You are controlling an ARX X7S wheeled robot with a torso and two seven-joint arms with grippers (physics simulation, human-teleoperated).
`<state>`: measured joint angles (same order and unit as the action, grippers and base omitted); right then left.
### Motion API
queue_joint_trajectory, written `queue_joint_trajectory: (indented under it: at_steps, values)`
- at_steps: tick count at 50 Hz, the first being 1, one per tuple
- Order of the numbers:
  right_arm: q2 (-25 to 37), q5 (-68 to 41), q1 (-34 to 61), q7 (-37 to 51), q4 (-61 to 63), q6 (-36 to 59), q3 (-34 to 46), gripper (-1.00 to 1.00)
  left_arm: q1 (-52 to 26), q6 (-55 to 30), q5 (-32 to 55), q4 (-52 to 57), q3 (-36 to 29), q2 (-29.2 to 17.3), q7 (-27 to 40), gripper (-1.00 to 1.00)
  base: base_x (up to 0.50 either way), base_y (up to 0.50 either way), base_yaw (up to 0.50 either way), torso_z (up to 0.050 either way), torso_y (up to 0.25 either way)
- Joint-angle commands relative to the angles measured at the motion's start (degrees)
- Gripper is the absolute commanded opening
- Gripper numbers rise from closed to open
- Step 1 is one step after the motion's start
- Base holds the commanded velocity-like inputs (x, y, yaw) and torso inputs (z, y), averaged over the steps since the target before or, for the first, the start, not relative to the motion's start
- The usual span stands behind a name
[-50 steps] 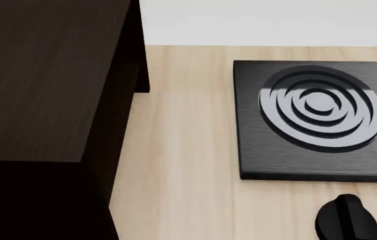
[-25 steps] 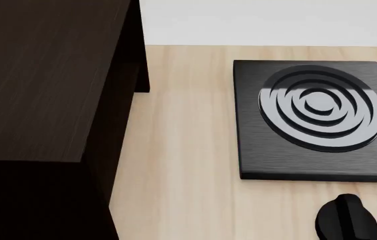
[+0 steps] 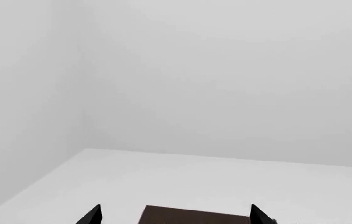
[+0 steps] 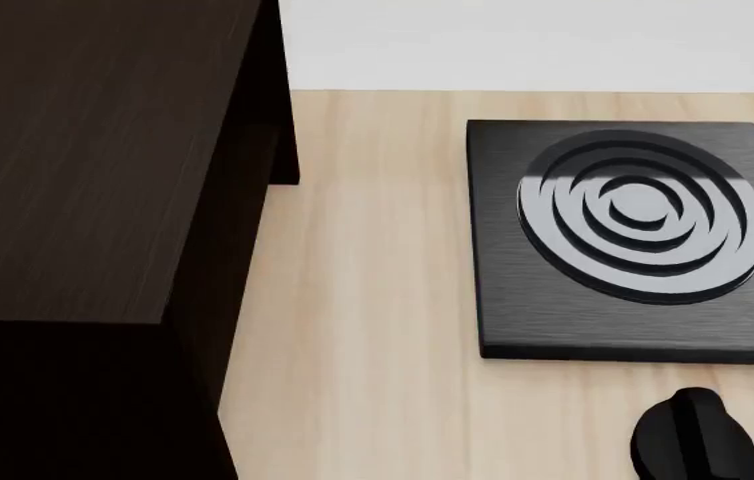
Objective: Put the frying pan under the cabinet shelf.
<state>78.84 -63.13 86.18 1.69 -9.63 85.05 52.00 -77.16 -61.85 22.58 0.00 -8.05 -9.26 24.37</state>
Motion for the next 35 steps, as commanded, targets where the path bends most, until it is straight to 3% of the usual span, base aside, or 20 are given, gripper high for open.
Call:
queue_joint_trajectory:
  at_steps: [1, 12, 35]
  values:
    - [-1.5, 1.3, 27.4, 1.6, 2.4, 4.9, 13.5, -1.00, 0.7, -0.1, 1.2, 0.7, 0.5, -0.4, -0.4, 1.00, 0.00, 0.00, 0.00, 0.000, 0.000]
    - [-5.3, -6.2, 41.1, 5.0, 0.5, 4.7, 28.3, -1.00, 1.4, -1.1, 2.4, 2.3, 0.7, -1.1, -0.6, 1.00, 0.00, 0.00, 0.00, 0.001, 0.001]
    - [-17.5, -12.7, 44.8, 7.0, -3.8, 3.3, 34.3, -1.00, 3.4, -2.3, 5.0, 5.2, 2.9, -3.7, -1.8, 1.00, 0.00, 0.00, 0.00, 0.000, 0.001]
